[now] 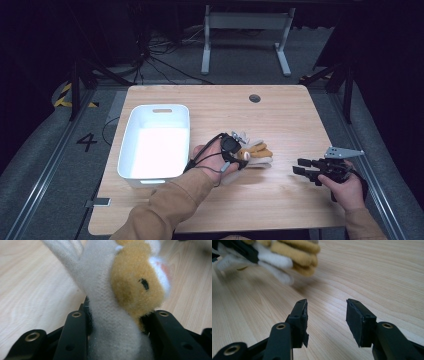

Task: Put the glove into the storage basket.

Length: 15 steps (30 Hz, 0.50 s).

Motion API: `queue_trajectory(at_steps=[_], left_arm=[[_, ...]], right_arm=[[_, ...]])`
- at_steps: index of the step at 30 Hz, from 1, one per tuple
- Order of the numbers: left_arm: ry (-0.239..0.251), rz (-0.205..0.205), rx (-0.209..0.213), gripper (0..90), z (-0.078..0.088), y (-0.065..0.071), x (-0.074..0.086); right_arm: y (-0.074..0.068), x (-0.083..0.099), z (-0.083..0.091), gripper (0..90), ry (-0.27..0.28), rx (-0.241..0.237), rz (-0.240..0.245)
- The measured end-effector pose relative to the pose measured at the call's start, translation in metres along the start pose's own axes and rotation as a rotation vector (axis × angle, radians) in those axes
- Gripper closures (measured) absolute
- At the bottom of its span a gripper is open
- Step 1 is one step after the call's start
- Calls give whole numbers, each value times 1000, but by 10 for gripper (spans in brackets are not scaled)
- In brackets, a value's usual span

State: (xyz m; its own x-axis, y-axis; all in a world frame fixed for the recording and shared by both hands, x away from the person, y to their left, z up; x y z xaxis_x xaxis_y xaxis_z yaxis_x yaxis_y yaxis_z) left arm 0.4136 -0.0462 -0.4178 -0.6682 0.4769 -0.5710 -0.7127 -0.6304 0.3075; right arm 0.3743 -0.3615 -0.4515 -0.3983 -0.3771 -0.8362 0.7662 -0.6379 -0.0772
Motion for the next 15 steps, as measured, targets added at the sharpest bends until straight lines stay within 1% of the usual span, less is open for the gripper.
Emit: queue_trajectory(at_steps=[2, 3, 4, 7, 9, 10, 11, 12, 13, 14, 15], left_arm=[[19, 6, -13, 630, 9, -3, -2], [33, 21, -21, 629, 18, -7, -3], [43, 26, -28, 629, 23, -8, -4], [75, 57, -37, 629, 38, -13, -4], [86, 70, -50, 629, 48, -17, -4], [86, 70, -50, 629, 48, -17, -4], [99, 84, -62, 628, 57, -21, -3], [99, 84, -62, 628, 57, -21, -3], [108, 95, -74, 628, 66, -25, -2], [108, 95, -74, 627, 66, -25, -2], [119, 110, -80, 627, 76, -29, -1]], right_arm=[[1, 1, -2, 523, -7, -1, 0], [1, 2, -4, 523, -16, -1, -1], [2, 2, -5, 523, -18, -3, -6], [5, 0, -10, 523, -16, -12, -5], [6, -1, -16, 523, -23, -21, -1], [6, -1, -16, 523, -23, -21, -1], [6, 0, -21, 523, -35, -29, 0], [6, 0, -21, 523, -35, -29, 0], [7, 0, -24, 523, -42, -36, -5], [8, 0, -26, 523, -42, -37, -5], [8, -1, -27, 523, -46, -39, -4]])
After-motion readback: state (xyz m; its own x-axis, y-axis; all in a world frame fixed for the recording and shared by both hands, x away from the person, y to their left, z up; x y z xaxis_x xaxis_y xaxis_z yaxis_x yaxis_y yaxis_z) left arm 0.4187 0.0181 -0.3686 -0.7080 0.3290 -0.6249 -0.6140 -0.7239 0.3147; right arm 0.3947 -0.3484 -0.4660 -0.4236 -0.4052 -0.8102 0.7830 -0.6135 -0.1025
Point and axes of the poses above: each handheld gripper's, and its own axes: z roughly backward along the jaws, x roughly out of its underside, y roughly to its right, the point moved 3 cm from there along -z, roughly forward along the jaws, and after that the axes turned 9 degrees about z, right-handed, at the moved point
